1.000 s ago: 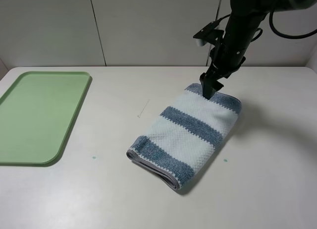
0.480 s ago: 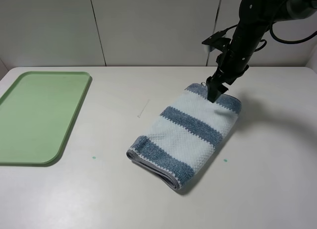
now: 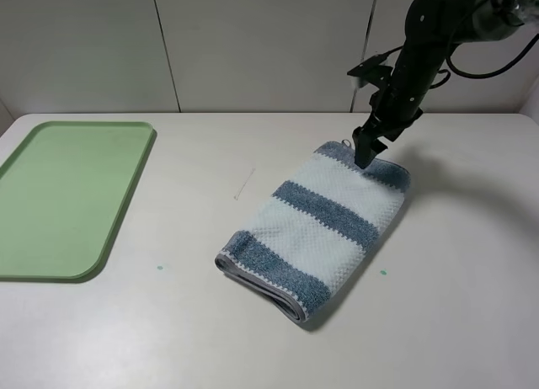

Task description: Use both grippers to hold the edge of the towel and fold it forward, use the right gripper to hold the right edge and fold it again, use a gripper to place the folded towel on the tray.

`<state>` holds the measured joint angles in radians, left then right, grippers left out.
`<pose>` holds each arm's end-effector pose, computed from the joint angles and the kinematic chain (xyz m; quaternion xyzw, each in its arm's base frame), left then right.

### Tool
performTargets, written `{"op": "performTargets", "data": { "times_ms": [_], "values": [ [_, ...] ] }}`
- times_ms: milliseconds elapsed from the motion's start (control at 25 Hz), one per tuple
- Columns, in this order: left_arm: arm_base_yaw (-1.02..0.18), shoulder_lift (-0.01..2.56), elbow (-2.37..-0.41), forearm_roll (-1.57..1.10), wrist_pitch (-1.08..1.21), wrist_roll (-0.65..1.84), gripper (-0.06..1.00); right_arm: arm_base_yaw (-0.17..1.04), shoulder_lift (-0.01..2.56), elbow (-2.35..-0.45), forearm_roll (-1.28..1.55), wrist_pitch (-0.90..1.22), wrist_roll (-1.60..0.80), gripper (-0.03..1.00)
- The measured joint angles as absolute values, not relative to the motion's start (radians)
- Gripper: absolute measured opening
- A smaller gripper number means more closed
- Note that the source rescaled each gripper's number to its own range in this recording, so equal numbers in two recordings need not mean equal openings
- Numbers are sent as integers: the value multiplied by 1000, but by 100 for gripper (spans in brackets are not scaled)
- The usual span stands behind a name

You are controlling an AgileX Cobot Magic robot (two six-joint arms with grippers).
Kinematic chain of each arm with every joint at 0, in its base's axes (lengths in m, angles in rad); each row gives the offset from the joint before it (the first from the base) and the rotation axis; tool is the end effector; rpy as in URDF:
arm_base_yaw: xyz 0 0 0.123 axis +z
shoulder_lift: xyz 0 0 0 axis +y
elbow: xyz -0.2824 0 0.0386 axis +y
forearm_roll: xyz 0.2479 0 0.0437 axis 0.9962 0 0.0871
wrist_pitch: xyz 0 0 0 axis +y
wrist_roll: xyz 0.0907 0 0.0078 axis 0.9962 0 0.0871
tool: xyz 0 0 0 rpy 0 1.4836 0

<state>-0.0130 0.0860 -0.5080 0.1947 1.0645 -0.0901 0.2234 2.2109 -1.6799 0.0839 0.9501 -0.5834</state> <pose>0.0070 0.0153 0.2803 -0.0337 0.8691 0.0721 0.4883 0.4389 0.1061 0.1492 -0.3711 0.9237 0.0197 0.0933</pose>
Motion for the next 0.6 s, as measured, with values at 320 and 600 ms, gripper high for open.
{"op": "performTargets", "data": {
  "times_ms": [320, 600],
  "values": [
    [-13, 86, -508, 196, 1064, -90, 86, 201, 2256, -1681, 76, 953, -605, 100],
    [-13, 86, -508, 196, 1064, -90, 86, 201, 2309, -1684, 85, 952, -619, 100]
  ]
}}
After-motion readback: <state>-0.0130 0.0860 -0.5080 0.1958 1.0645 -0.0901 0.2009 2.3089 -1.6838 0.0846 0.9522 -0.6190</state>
